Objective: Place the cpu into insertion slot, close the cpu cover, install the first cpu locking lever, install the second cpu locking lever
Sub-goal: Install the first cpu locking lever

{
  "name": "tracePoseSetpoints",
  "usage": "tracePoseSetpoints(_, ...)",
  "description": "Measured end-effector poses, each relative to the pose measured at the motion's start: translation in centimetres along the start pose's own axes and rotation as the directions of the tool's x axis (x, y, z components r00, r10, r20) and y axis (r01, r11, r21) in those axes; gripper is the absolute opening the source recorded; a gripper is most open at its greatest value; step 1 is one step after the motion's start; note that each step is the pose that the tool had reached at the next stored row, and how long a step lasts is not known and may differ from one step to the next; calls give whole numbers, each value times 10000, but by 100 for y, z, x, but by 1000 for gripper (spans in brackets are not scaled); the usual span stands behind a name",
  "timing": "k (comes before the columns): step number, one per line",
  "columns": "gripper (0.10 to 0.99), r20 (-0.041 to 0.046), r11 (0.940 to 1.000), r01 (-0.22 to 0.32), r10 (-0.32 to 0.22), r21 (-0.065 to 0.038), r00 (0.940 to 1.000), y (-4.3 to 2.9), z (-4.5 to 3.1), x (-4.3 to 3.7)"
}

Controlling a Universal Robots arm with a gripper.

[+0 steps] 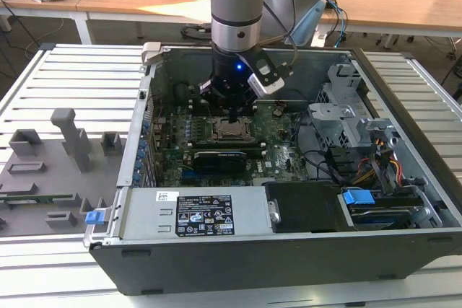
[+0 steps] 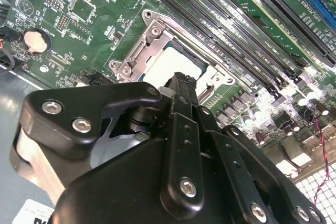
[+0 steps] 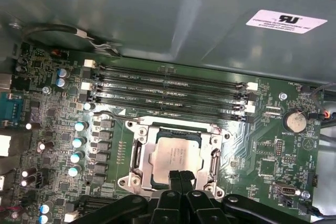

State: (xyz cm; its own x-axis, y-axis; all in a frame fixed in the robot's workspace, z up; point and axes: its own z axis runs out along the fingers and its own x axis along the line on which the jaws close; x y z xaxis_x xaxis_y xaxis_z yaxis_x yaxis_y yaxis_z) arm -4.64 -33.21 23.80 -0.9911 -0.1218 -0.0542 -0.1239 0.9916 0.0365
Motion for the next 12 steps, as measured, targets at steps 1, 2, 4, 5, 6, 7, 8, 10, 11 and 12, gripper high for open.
tracePoseSetpoints(1, 106, 0, 10000, 0, 0, 0, 10000, 2, -1, 21)
tracePoseSetpoints(2, 106, 0, 10000, 0, 0, 0, 10000, 4, -2, 32)
tracePoseSetpoints(4, 106, 1, 10000, 0, 0, 0, 10000, 7, -3, 58)
tracePoseSetpoints(5, 106, 2, 10000, -1, 1, 0, 10000, 9, -4, 70)
tracePoseSetpoints(6, 106, 2, 10000, 0, 0, 1, 10000, 10, -4, 85)
tracePoseSetpoints(7, 106, 3, 10000, 0, 0, 0, 10000, 12, -5, 93)
tracePoseSetpoints(8, 106, 3, 10000, 0, 0, 0, 10000, 14, -6, 111)
tracePoseSetpoints(10, 106, 4, 10000, 0, 0, 1, 10000, 17, -7, 134)
tracePoseSetpoints(11, 106, 7, 10000, 0, 0, 1, 10000, 20, -8, 160)
tracePoseSetpoints(12, 106, 7, 10000, 0, 0, 1, 10000, 21, -8, 169)
